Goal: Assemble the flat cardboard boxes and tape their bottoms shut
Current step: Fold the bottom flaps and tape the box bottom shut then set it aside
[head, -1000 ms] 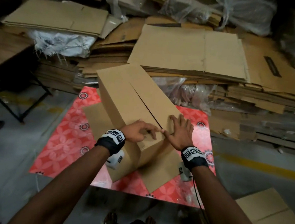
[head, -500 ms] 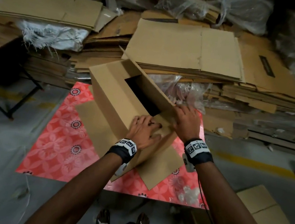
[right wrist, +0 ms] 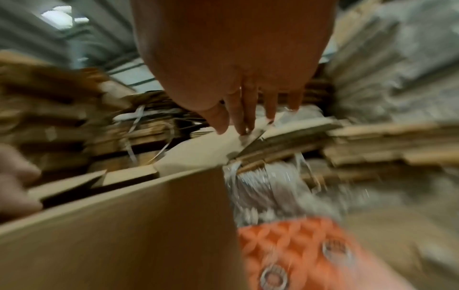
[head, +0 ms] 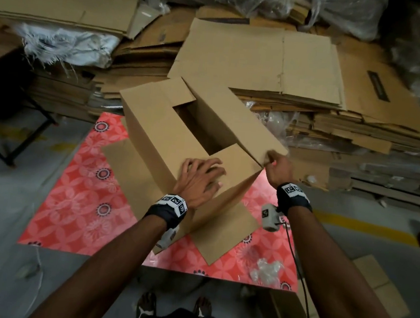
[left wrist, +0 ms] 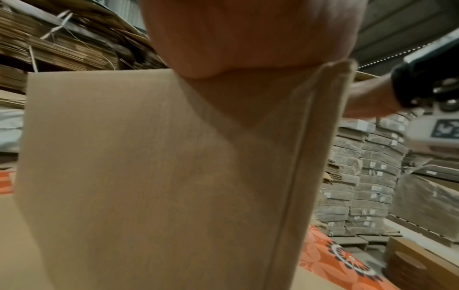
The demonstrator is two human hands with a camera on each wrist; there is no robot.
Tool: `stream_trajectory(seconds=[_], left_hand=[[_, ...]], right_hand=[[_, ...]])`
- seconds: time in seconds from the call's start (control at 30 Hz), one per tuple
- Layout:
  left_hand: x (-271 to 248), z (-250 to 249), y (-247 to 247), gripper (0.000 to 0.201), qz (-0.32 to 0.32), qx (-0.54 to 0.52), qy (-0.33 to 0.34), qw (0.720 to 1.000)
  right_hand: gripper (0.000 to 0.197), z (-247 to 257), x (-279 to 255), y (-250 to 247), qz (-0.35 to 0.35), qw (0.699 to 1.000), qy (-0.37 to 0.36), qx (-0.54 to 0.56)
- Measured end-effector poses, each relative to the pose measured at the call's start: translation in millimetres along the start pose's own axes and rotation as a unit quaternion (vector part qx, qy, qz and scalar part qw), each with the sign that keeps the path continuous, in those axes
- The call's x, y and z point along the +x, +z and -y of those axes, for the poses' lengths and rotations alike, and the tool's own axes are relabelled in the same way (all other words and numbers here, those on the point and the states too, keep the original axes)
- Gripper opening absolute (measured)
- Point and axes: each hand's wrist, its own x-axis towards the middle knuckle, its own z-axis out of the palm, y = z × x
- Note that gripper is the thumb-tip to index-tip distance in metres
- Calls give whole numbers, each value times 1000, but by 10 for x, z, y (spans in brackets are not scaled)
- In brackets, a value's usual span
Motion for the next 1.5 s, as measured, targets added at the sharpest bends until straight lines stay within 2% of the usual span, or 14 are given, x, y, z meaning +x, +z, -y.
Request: stream_trajectory(seconds=[0.1, 0.2, 0.33, 0.4, 0.53, 0.6, 0.67, 0.77, 0.87, 1.03, 1.23, 1.3, 1.4, 1.5], left_hand=[[0, -8, -3, 42, 16, -1, -6, 1000], [7, -15, -7, 43, 29, -8, -13, 999], [1, -19, -36, 41, 28, -17, -13, 999], [6, -17, -62, 42, 30, -29, -14, 999], [58, -2, -331, 30, -11, -104, -28, 994], [101, 11, -634, 17, -51, -141, -43, 988], [121, 47, -960, 18, -64, -127, -36, 989], [29, 153, -1350, 38, -33, -128, -29, 991], [-236, 305, -1581, 41, 5, -91, -49, 995], [-723, 594, -1607, 5, 178, -19, -115, 977], [-868, 730, -1048, 85, 261, -19, -151, 953], [-869, 716, -926, 101, 264, 17, -144, 954], [-823, 740, -839, 122, 226, 166, -91, 956], [-700, 830, -817, 125, 241, 207, -26, 948]], right_hand=[[39, -147, 3, 176, 28, 992, 72, 96], [38, -169, 22, 216, 37, 990, 81, 109], [46, 72, -100, 134, -26, 998, -27, 47], [49, 224, -202, 181, -43, 993, -70, 80], [38, 466, -348, 354, 24, 984, -81, 158], [35, 541, -375, 439, 73, 977, -76, 186], [35, 596, -397, 532, 104, 974, -90, 181], [32, 683, -440, 666, 113, 977, -106, 144], [28, 754, -485, 768, 115, 979, -106, 134], [39, 936, -562, 929, 143, 972, -182, 52], [55, 1251, -650, 1073, 220, 951, -211, -59], [49, 1300, -670, 1101, 231, 943, -228, -72], [40, 1337, -695, 1105, 216, 947, -233, -52], [34, 1360, -711, 1065, 208, 949, -234, -34]])
